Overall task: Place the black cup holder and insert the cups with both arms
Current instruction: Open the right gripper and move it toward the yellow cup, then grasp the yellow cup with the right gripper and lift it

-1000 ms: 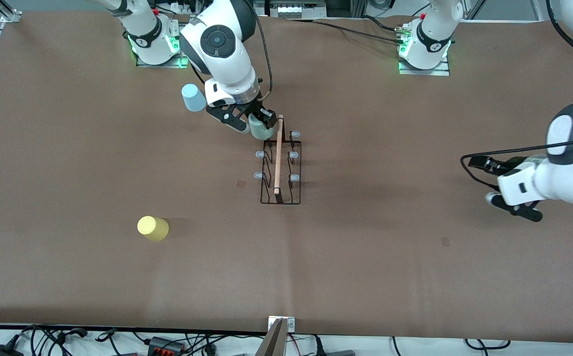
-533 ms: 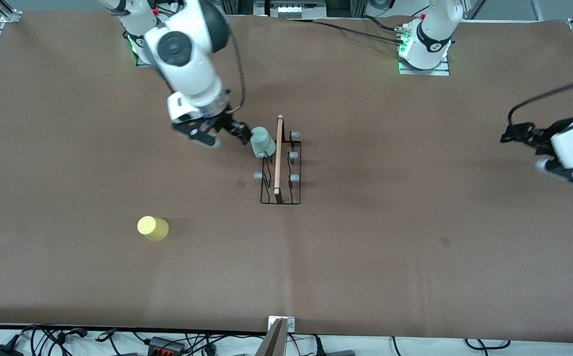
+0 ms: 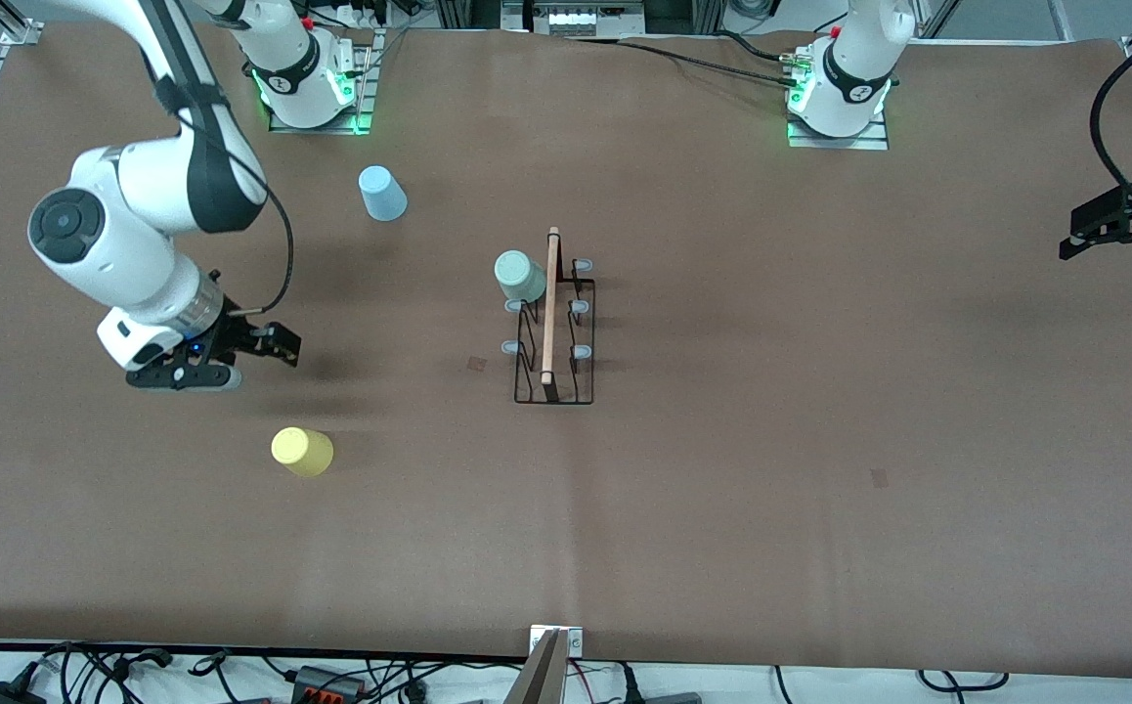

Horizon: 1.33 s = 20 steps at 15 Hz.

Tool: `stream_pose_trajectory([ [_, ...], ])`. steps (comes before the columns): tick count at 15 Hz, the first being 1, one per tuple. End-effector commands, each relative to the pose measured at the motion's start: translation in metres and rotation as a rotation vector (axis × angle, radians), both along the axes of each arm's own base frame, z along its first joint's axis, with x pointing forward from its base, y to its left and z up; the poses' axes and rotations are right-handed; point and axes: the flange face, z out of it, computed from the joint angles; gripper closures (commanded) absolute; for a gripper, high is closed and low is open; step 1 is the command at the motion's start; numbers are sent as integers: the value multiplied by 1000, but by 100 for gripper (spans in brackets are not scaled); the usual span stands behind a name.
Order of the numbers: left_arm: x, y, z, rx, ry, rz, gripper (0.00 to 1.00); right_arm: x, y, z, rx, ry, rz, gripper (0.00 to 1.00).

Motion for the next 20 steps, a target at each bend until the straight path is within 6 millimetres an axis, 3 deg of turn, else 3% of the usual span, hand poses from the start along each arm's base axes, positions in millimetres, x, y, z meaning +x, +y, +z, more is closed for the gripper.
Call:
stream_pose_trajectory([
  [1, 1, 2, -5, 0, 8, -23, 0, 43, -1, -40, -19, -34, 90, 0],
  [5, 0, 3, -12, -3, 41, -12, 0, 55, -1, -83, -25, -72, 102, 0],
  [10, 4, 12, -17, -7, 80, 4, 0, 66, 3, -101, -23, -116, 106, 0],
  [14, 2, 23, -9, -11, 110, 10, 0, 68, 4, -116, -23, -138, 107, 0],
  [17, 5, 26, -17, -20, 123, 21, 0, 67, 6, -125, -23, -132, 110, 0],
  [18, 4, 27, -17, -17, 127, 22, 0, 66, 7, -125, -23, -132, 111, 5],
  [20, 4, 22, -22, -19, 153, 8, 0, 67, 10, -123, -25, -135, 121, 38],
])
